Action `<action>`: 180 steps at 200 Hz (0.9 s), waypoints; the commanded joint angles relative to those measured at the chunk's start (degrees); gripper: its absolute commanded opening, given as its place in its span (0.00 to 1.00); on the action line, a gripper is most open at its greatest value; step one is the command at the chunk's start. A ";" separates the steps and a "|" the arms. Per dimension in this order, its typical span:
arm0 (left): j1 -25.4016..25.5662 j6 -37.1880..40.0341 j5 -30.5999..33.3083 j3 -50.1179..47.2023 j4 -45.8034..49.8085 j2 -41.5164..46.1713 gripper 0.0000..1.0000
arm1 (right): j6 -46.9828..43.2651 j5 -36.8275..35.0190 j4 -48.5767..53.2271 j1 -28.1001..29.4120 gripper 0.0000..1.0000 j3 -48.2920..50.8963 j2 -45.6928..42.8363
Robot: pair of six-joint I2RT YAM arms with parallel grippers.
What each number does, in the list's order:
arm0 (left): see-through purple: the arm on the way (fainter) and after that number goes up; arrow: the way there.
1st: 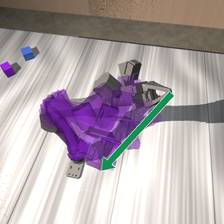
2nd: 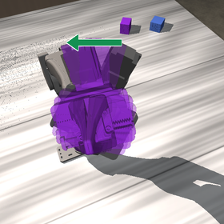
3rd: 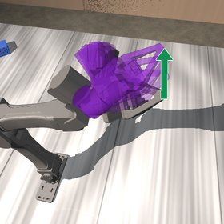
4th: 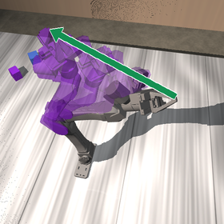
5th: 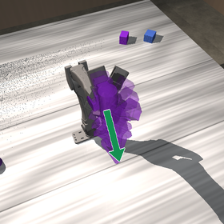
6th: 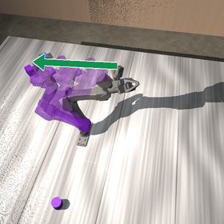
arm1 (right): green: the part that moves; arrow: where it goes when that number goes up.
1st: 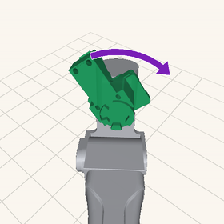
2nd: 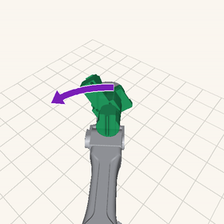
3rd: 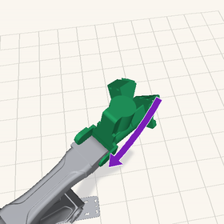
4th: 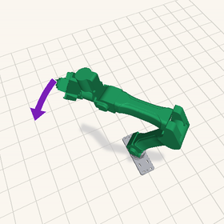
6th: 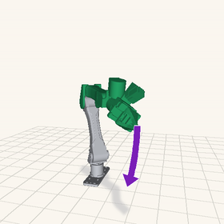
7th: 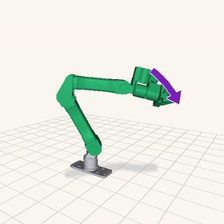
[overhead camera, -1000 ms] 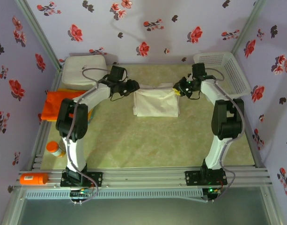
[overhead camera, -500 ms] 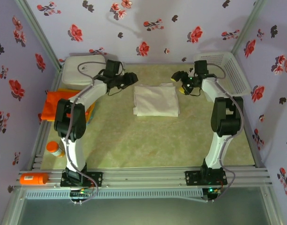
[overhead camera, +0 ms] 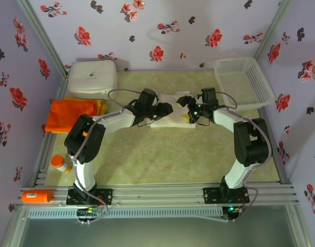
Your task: Fold and stack the t-shirts
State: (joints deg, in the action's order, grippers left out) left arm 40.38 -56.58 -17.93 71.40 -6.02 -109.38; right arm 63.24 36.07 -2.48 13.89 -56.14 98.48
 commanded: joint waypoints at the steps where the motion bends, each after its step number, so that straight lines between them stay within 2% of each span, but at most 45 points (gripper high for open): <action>1: 0.27 -3.18 2.80 -2.84 -6.58 -2.97 0.46 | 4.33 0.28 -11.14 -0.27 0.84 2.87 1.42; 32: -0.79 -1.99 5.05 -7.03 -6.28 -3.01 0.46 | 3.46 0.22 -12.72 -0.85 0.84 4.97 5.52; 89: -8.05 2.06 3.52 -13.91 -4.86 0.95 0.41 | 0.77 0.47 -13.43 -3.31 0.83 8.12 7.58; 113: -8.65 5.14 3.52 -11.58 0.58 3.23 0.41 | -1.22 0.96 -10.81 -3.34 0.83 6.88 5.85; 147: -8.70 9.31 4.81 -5.15 8.18 5.41 0.41 | -8.77 -2.19 1.99 -3.35 0.84 1.04 0.48; 180: -8.57 10.96 4.93 1.84 13.55 5.51 0.41 | -12.99 -3.65 9.81 -3.46 0.84 -5.82 -1.65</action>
State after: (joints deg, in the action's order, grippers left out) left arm 31.59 -49.19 -14.17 68.27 1.93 -106.48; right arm 56.10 35.07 -1.26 10.83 -56.53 99.74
